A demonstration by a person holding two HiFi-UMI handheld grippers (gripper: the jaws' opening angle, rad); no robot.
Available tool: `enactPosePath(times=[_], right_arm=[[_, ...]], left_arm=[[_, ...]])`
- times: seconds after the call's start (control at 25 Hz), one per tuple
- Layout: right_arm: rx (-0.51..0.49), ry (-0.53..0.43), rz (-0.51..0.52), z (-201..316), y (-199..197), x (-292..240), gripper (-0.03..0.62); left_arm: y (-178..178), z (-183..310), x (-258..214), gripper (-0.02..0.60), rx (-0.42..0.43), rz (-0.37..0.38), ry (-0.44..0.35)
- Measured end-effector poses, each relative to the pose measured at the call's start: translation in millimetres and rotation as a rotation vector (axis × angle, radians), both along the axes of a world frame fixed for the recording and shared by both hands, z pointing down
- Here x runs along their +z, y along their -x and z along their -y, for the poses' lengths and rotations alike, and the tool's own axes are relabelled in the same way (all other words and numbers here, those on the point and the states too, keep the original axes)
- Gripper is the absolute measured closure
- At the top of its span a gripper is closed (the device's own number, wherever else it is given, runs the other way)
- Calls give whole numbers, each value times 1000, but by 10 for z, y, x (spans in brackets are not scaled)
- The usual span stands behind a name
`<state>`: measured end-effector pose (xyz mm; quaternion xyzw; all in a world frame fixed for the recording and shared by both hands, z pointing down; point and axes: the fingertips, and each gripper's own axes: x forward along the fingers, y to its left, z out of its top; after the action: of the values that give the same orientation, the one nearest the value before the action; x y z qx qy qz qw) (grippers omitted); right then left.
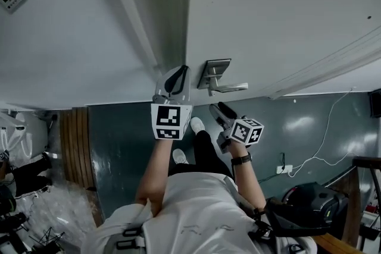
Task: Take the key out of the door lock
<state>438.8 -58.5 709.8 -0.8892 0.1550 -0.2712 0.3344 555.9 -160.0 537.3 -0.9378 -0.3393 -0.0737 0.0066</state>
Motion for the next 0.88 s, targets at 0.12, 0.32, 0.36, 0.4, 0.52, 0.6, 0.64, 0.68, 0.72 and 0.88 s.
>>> enactPosePath(times=[0.12, 0.32, 0.36, 0.4, 0.52, 0.6, 0.64, 0.68, 0.72, 0.88], right_arm=[[23, -56, 49, -26, -23, 187, 321], [68, -325, -31, -24, -231, 128, 326], [76, -393, -61, -25, -292, 90, 329], [86, -454, -87, -35, -345, 65, 338], [155, -597, -103, -89, -439, 99, 411], [180, -661, -107, -86, -492, 109, 433], [183, -694, -113, -72, -516, 99, 433], [187, -726, -117, -58, -536, 90, 431], [195, -750, -118, -51, -551, 93, 432], [260, -795, -109, -61, -572, 167, 559]], left_arm=[[-6, 5, 6, 557, -3, 0, 8], [-13, -12, 2, 558, -5, 5, 6], [-13, -9, 3, 558, -6, 5, 7], [-13, -5, 5, 558, -7, 5, 9], [-17, 3, 9, 558, -14, 6, 9], [-21, 2, 10, 558, -20, 9, 4], [-20, -1, 14, 560, -21, 12, -1], [-15, -4, 23, 560, -21, 17, -7], [-8, -8, 39, 562, -19, 27, -15], [22, -27, 219, 578, -12, 98, -63]])
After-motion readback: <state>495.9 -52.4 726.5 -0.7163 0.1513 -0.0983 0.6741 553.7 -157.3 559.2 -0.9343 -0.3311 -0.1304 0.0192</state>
